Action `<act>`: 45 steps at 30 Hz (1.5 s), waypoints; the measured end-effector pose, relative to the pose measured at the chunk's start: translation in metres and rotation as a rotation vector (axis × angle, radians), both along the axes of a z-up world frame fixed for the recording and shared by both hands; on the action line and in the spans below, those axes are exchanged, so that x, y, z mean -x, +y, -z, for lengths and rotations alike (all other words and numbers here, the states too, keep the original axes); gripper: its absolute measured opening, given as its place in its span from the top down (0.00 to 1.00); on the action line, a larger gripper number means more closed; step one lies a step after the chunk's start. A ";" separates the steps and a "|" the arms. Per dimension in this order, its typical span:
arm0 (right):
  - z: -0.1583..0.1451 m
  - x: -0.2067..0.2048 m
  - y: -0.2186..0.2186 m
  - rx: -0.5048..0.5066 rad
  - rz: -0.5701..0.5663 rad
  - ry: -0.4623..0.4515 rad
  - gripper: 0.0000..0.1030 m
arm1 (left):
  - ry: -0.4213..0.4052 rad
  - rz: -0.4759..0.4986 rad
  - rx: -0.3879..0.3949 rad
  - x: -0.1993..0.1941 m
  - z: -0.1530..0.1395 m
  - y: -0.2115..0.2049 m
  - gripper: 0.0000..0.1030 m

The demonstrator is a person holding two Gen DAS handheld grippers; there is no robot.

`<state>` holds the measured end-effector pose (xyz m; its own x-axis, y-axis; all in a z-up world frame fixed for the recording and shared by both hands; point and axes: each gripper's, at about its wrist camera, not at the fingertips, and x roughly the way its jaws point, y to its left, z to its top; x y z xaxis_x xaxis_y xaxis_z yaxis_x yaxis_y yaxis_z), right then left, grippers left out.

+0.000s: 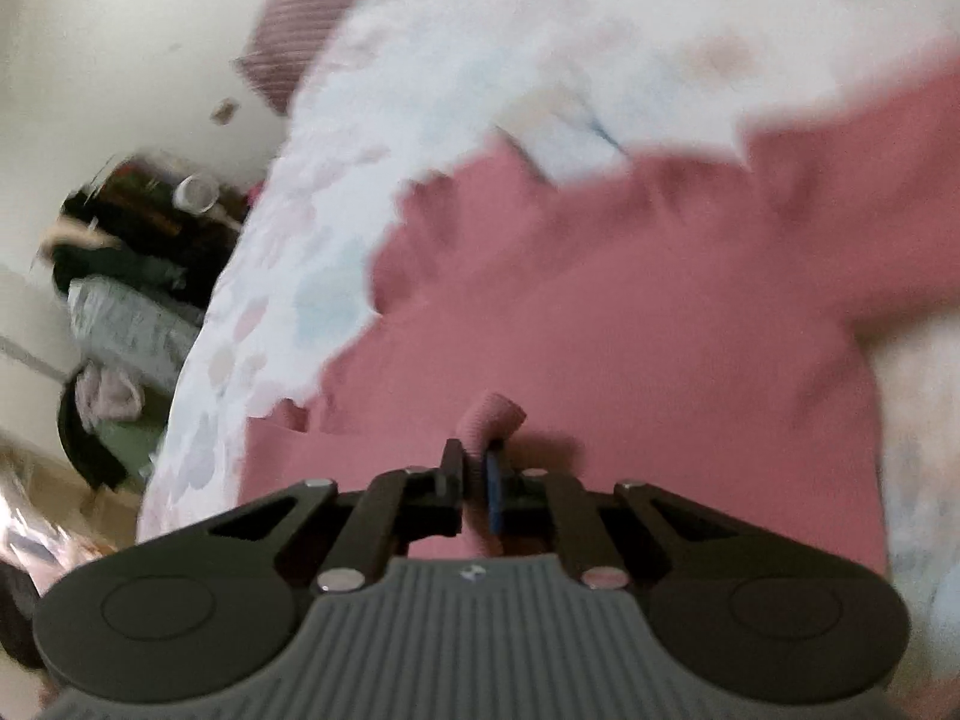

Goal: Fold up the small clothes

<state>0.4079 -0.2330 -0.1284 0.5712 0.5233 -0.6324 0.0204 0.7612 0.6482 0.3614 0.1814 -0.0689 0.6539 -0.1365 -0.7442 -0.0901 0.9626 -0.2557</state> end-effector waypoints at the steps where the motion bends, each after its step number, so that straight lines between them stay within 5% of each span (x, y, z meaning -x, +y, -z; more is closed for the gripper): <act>1: -0.014 -0.003 0.006 0.020 -0.021 -0.033 0.98 | -0.005 -0.010 -0.005 -0.002 -0.002 0.003 0.44; 8: -0.127 -0.024 0.026 0.095 -0.100 -0.274 0.99 | -0.023 -0.046 0.016 -0.011 -0.007 0.015 0.44; 12: -0.146 -0.028 -0.008 0.157 -0.042 -0.295 0.99 | -0.015 -0.034 0.025 -0.018 -0.002 0.013 0.44; 20: -0.037 -0.044 -0.085 0.180 0.098 -0.041 0.99 | 0.043 -0.008 0.131 -0.052 0.027 -0.004 0.44; 28: 0.006 -0.050 -0.108 0.136 0.143 -0.021 0.99 | 0.141 -0.038 0.172 -0.103 0.068 -0.020 0.44; 31: 0.008 -0.054 -0.111 0.143 0.126 -0.025 0.99 | 0.143 -0.052 0.200 -0.113 0.080 -0.020 0.66; 33: 0.012 -0.059 -0.110 0.167 0.109 -0.016 0.99 | 0.144 -0.043 0.211 -0.117 0.083 -0.020 0.98; 40: 0.008 -0.058 -0.114 0.133 0.073 -0.091 0.98 | -0.045 0.075 0.058 -0.103 0.040 -0.021 0.98; 45: 0.031 -0.076 -0.105 0.205 0.076 -0.008 0.97 | 0.020 0.093 -0.029 -0.119 0.053 -0.024 0.98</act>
<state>0.4840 -0.3385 -0.1595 0.6097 0.3391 -0.7164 0.0786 0.8735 0.4804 0.4806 0.1575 -0.1221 0.6246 -0.1743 -0.7613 -0.0048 0.9739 -0.2270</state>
